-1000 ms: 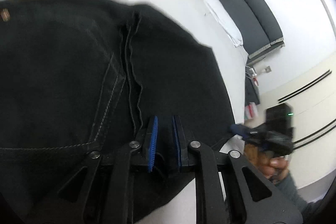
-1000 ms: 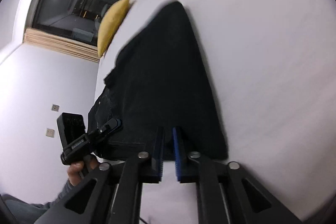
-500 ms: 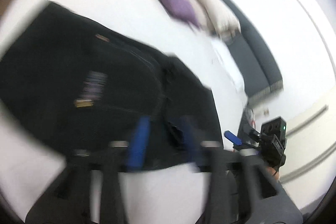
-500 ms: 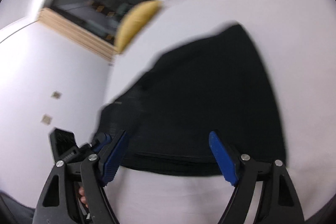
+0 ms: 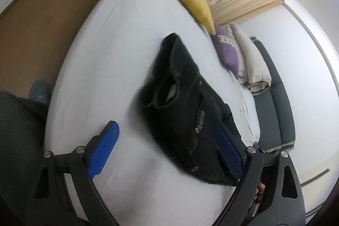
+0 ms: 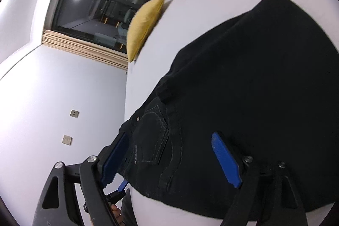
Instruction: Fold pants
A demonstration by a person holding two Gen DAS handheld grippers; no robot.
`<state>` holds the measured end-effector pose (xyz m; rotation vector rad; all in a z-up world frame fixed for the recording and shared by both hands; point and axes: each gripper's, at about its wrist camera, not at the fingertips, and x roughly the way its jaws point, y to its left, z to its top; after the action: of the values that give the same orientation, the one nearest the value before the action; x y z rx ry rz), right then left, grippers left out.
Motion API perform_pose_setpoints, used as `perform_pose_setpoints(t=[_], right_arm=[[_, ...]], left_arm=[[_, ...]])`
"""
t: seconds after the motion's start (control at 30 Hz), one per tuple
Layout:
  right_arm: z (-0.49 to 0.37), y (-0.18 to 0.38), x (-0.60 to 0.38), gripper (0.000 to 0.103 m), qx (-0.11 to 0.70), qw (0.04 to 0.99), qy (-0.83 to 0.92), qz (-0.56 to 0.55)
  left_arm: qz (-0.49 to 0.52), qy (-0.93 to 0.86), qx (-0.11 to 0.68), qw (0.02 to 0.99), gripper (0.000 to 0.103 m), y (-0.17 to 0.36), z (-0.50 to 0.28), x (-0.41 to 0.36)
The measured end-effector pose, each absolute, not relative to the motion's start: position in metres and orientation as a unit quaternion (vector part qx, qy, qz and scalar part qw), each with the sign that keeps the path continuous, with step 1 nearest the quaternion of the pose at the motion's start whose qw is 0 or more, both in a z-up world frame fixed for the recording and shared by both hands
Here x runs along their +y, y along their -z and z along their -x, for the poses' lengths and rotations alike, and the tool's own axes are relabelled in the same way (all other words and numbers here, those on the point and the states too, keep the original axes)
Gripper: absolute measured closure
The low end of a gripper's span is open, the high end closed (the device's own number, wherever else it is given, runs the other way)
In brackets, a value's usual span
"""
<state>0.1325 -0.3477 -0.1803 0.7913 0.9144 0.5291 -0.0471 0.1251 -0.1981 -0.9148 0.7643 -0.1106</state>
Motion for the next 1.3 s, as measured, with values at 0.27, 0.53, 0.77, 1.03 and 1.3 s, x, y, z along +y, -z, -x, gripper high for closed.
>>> perform_pose_setpoints(t=[0.27,0.53,0.77,1.03,1.3], right_arm=[[-0.136,0.188,-0.342,0.019,0.422,0.789,-0.25,-0.371],[-0.135,0.189,-0.338,0.019,0.413,0.791,-0.261,-0.368],[-0.132,0.188,-0.337,0.019,0.411,0.79,-0.267,-0.368],[-0.133,0.177,-0.325,0.019,0.415,0.789,-0.284,-0.353],[-0.146,0.171,-0.315,0.019,0.448,0.795,-0.271,-0.306]], left_arm=[[0.448,0.058,0.353,0.819,0.014,0.199,0.005,0.142],[0.463,0.064,0.348,0.813,0.063,0.219,-0.027,0.13],[0.503,0.07,0.345,0.789,0.08,0.235,-0.035,0.136],[0.531,0.081,0.338,0.773,0.092,0.238,-0.041,0.134],[0.462,0.078,0.346,0.813,0.092,0.197,-0.053,0.114]])
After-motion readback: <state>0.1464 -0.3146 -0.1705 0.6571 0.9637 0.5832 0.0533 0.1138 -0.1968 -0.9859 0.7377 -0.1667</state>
